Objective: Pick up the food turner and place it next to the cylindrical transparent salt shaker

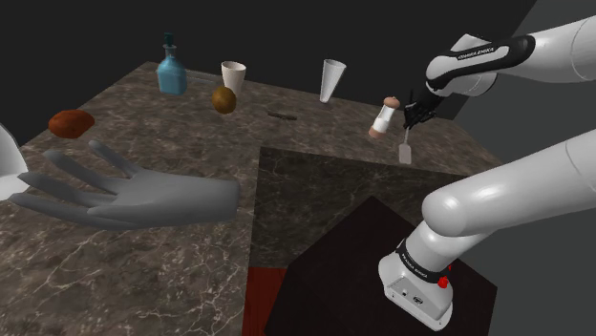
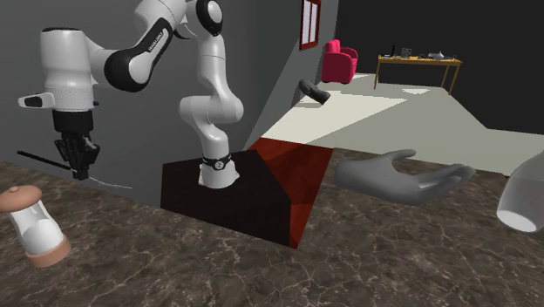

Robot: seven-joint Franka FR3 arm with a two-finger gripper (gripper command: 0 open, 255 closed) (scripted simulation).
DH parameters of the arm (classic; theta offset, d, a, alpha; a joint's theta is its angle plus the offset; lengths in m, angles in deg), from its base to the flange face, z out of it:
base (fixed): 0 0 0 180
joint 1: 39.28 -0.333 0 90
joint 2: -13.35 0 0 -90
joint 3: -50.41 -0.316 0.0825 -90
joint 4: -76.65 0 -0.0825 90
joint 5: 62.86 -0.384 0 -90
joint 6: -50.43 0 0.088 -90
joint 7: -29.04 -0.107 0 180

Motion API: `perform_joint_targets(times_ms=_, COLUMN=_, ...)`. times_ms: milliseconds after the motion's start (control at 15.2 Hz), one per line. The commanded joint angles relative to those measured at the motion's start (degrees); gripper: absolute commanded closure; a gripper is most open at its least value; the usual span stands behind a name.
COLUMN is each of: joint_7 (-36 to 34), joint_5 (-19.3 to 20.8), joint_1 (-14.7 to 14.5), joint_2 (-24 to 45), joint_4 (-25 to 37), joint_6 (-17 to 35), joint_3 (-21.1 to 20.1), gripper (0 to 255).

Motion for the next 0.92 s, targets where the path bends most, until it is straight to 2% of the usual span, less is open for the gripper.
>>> perform_joint_targets(times_ms=0, joint_7=0.12, joint_5=-0.08, joint_1=-0.12, joint_2=0.86, joint_4=-0.95, joint_6=1.81, joint_3=0.41, gripper=255)
perform_joint_targets(times_ms=858, joint_7=2.01, joint_5=-1.77, joint_1=-1.45, joint_2=7.59, joint_4=-6.31, joint_6=13.67, joint_3=3.51, gripper=255)
